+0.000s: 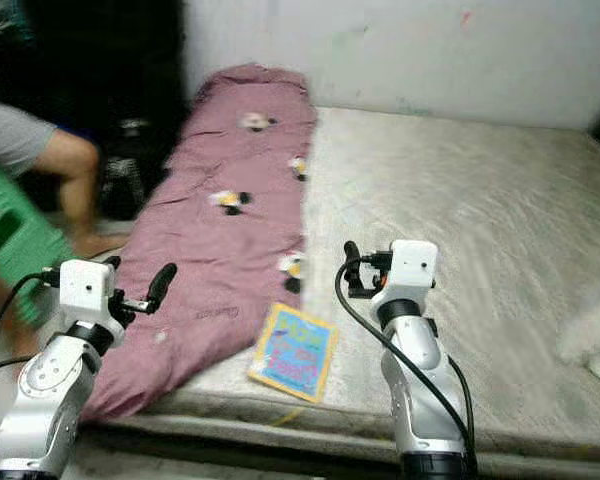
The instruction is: Clean up the room
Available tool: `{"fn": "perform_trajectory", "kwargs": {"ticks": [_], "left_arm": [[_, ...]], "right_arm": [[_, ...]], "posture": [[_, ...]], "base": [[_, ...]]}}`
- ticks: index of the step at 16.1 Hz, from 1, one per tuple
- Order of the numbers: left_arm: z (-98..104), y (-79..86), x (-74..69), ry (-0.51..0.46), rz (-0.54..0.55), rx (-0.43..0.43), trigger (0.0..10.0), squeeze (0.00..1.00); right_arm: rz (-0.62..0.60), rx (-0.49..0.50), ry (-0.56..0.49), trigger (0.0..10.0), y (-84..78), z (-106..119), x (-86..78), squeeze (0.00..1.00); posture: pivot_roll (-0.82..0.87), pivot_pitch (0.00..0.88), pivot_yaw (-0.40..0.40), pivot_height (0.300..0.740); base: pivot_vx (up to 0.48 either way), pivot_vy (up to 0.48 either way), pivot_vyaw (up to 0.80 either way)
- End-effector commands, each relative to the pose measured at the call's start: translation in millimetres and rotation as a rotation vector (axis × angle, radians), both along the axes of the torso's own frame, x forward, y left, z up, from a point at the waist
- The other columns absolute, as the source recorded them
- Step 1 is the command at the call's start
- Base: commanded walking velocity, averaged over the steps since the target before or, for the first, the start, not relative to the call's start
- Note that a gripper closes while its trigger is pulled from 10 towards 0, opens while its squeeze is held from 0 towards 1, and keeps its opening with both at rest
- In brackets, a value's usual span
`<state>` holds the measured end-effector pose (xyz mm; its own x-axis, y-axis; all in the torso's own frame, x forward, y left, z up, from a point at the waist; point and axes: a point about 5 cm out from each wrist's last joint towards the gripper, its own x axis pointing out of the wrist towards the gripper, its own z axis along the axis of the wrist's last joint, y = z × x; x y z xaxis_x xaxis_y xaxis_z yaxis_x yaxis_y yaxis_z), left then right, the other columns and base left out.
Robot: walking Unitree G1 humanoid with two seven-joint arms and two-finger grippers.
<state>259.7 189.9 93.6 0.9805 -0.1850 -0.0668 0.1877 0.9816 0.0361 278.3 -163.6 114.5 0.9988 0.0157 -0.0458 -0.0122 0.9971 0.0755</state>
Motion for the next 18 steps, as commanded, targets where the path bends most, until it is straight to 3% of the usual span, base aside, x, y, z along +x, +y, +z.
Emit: {"fn": "perform_trajectory", "kwargs": {"ticks": [1,18], "left_arm": [[2.5,-1.4,1.9,-0.01,-0.004,0.009,10.0,0.0],[2.4,-2.7,2.5,-0.012,-0.003,0.002,10.0,0.0]], "right_arm": [[-0.024,-0.001,-0.006,10.0,-5.3,2.5,0.4,0.0],[-0.029,-0.014,-0.006,10.0,-6.2,1.8,0.9,0.0]], "posture": [[-0.05,0.0,-0.039,0.74],[-0.05,0.0,-0.041,0.74]], "base": [[0.0,-0.319,0.0],[0.0,-0.48,0.0]]}}
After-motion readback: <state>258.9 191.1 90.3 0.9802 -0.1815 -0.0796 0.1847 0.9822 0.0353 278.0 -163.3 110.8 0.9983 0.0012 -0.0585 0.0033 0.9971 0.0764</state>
